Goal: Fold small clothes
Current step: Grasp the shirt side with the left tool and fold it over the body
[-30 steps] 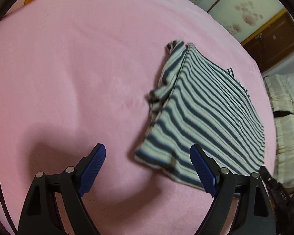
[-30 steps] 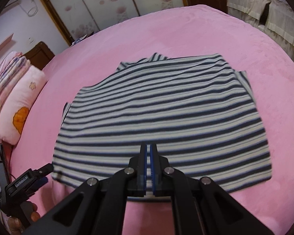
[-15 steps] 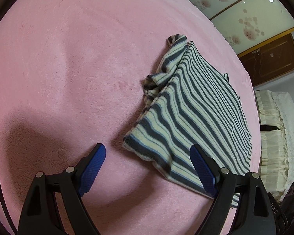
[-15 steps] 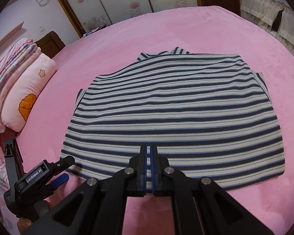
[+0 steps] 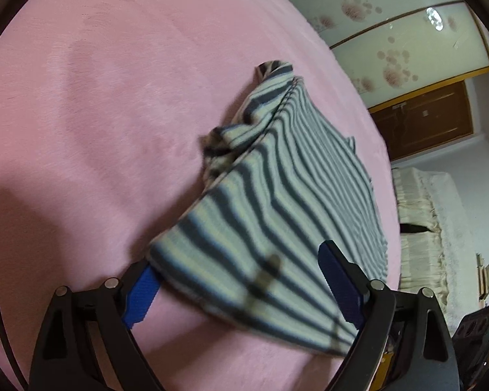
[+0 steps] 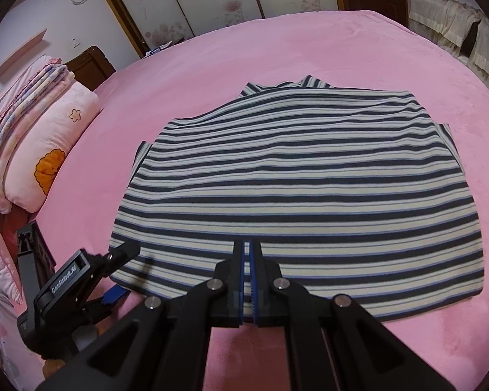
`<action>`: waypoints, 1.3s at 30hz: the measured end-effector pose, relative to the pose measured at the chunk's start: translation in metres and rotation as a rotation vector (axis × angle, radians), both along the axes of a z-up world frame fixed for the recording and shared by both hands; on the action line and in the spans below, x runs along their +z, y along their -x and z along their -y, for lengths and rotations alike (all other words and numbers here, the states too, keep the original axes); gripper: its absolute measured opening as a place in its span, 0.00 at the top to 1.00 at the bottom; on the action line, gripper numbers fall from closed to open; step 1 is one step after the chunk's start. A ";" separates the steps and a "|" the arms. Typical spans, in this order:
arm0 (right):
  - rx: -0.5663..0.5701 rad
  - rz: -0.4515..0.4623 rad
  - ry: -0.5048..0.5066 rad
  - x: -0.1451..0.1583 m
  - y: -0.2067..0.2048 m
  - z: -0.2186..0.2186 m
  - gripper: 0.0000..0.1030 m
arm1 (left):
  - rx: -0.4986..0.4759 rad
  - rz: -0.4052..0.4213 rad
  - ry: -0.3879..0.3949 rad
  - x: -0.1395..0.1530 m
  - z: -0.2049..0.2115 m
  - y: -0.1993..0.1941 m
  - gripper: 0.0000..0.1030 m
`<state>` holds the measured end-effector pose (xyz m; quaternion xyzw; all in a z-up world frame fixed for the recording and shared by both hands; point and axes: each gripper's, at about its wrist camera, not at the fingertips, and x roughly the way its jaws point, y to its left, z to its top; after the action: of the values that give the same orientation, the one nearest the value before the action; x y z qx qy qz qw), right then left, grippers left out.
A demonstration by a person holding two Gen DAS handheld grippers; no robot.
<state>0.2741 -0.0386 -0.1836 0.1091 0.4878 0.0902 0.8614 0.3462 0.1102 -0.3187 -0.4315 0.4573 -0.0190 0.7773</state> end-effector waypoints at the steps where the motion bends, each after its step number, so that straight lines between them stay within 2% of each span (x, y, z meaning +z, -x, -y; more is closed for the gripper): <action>1: 0.002 0.003 0.002 -0.001 0.000 -0.001 0.97 | 0.006 0.015 0.010 -0.001 -0.001 -0.003 0.13; 6: 0.009 0.028 0.030 -0.004 -0.004 -0.005 0.97 | 0.058 0.070 0.076 -0.005 -0.008 -0.021 0.13; 8: 0.005 0.037 0.032 -0.004 -0.007 -0.004 0.97 | 0.064 0.081 0.073 -0.004 -0.007 -0.028 0.13; 9: 0.002 0.043 0.036 -0.004 -0.009 -0.003 0.97 | 0.064 0.084 0.063 -0.003 -0.006 -0.030 0.20; 10: -0.001 0.048 0.040 -0.004 -0.011 -0.003 0.97 | 0.057 0.089 0.055 -0.003 -0.004 -0.033 0.38; 11: -0.003 0.054 0.043 -0.004 -0.014 -0.002 0.97 | 0.041 0.086 0.060 -0.004 -0.002 -0.037 0.53; 12: -0.004 0.057 0.046 -0.005 -0.015 -0.002 0.97 | 0.016 0.066 0.080 -0.008 0.000 -0.042 0.84; 13: -0.006 0.060 0.051 -0.006 -0.018 -0.001 0.97 | 0.010 0.052 0.109 -0.013 0.000 -0.044 0.85; 15: -0.007 0.061 0.054 -0.008 -0.024 0.000 0.97 | 0.026 0.038 0.112 -0.014 0.001 -0.046 0.85; 20: -0.020 0.085 0.071 -0.012 -0.038 0.006 0.97 | 0.013 0.069 -0.003 0.011 0.015 -0.053 0.86; 26: -0.030 0.125 0.103 -0.019 -0.064 0.018 0.97 | -0.032 0.154 -0.180 0.061 0.044 -0.059 0.86; 28: -0.016 0.128 0.104 -0.025 -0.071 0.020 0.97 | -0.046 0.179 -0.202 0.073 0.054 -0.061 0.86; 30: 0.023 0.094 0.105 -0.038 -0.078 0.019 0.97 | -0.060 0.206 -0.210 0.085 0.065 -0.064 0.86; 32: 0.054 0.025 0.091 -0.057 -0.085 0.018 0.97 | -0.077 0.229 -0.222 0.095 0.075 -0.068 0.86; 33: 0.058 0.021 0.081 -0.061 -0.085 0.020 0.97 | -0.089 0.244 -0.231 0.102 0.081 -0.070 0.86; 39: 0.022 0.033 -0.078 -0.045 -0.079 0.059 0.97 | -0.190 0.327 -0.285 0.136 0.132 -0.078 0.86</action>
<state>0.3534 -0.0973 -0.2291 0.1358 0.4708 0.1205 0.8634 0.4242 -0.0221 -0.1824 -0.2638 0.3620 -0.0972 0.8888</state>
